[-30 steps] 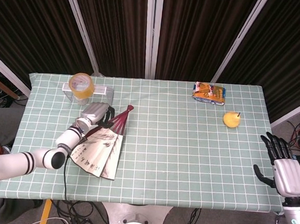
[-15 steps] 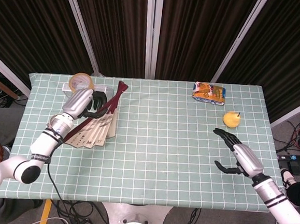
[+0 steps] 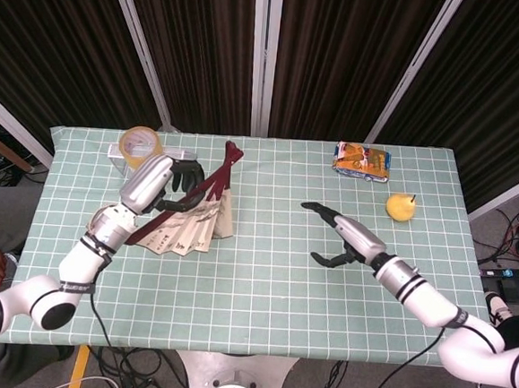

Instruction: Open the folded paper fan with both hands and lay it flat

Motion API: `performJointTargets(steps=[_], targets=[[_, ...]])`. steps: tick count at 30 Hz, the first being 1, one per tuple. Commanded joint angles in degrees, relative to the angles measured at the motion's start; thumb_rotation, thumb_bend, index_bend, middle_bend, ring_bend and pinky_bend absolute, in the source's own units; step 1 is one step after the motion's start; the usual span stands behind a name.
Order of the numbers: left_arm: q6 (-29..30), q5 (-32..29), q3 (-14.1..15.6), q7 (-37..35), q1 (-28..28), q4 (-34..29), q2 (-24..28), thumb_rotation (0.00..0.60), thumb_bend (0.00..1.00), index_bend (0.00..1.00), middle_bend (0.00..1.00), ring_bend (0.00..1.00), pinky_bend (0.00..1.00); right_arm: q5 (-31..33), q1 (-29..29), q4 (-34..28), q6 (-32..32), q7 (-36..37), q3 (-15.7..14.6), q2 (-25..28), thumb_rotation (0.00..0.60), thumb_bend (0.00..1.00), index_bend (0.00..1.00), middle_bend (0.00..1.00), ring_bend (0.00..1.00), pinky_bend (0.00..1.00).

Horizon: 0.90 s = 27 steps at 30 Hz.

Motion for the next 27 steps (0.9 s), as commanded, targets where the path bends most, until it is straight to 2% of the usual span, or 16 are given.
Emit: performJointTargets(steps=[1,14,19,27], targets=[[0.41,1.08,-0.31,-0.21,-0.40,-0.26,-0.70,0.600,0.41,0.60,0.71,0.65,0.69,5.08,3.67,2.57,-3.88,-3.40,2.36,-4.24,0.600,0.27,0.00,0.03,0.00,0.00],[2.56,4.28,-0.85,0.16,-1.02,-1.79,-2.38,0.600,0.41,0.60,0.71,0.65,0.69,15.38,10.39,5.39,-7.28,-12.80,5.24,-12.65,0.600,0.27,0.00,0.05,0.00,0.00],[3.40,4.02,-0.84,-0.61,-0.33,-1.82,-2.50,0.600,0.41,0.60,0.71,0.65,0.69,16.84,10.45,4.83,-7.30,-12.44,6.37,-13.29,0.600,0.26,0.06,0.11,0.00,0.00],[4.45,5.34,-0.57,-1.48,0.31,-2.02,-2.20,0.600,0.41,0.60,0.71,0.65,0.69,16.89,10.83,5.38,-7.91,-13.02,6.95,-14.00,0.600,0.39,0.16,0.17,0.00,0.00]])
